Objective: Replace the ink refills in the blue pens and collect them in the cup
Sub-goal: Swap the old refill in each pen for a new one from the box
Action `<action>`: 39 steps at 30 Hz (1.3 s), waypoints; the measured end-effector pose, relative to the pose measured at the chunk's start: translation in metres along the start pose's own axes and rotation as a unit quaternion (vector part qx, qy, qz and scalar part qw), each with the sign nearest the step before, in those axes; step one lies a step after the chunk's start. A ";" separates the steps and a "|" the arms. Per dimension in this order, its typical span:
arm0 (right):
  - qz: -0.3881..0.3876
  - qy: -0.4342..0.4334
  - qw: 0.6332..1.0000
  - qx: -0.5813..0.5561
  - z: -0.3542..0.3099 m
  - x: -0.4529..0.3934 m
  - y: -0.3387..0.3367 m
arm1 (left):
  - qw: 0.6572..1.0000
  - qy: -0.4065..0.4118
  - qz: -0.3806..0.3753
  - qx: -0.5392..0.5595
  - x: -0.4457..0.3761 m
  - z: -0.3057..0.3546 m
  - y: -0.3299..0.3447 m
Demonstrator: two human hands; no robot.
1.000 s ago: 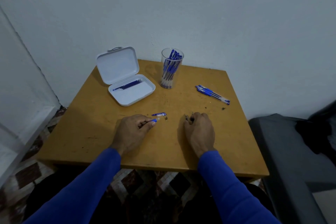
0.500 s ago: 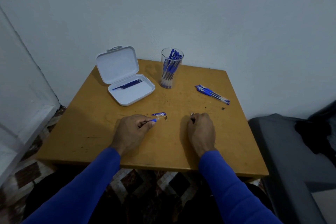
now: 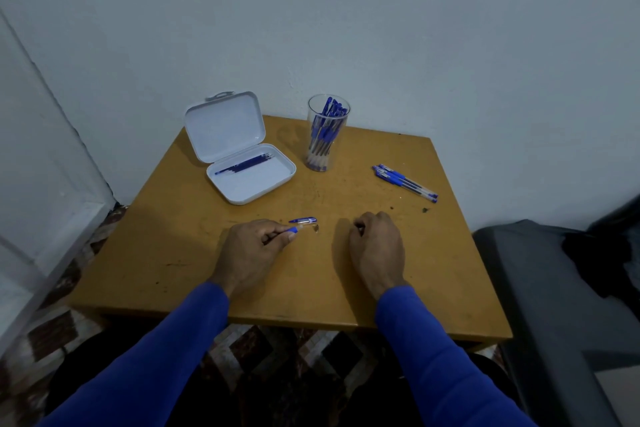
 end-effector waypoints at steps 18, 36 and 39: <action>-0.083 -0.233 0.969 -0.028 -0.167 -0.039 0.071 | 0.985 0.021 0.147 -0.091 -0.029 -0.037 -0.097; -0.144 -0.337 0.928 0.063 -0.213 -0.075 0.133 | 0.978 -0.040 0.153 -0.135 -0.041 -0.075 -0.110; -0.139 -0.345 0.927 0.049 -0.214 -0.076 0.133 | 0.977 -0.036 0.152 -0.147 -0.042 -0.074 -0.110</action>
Point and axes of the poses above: each hand's wrist, its own x-axis away from the middle knuckle, its own y-axis out of the palm, z = x × y, the point moved 3 cm from there along -x, towards the middle knuckle, and after that the axes turned 10 degrees about z, right-handed, at the moved point
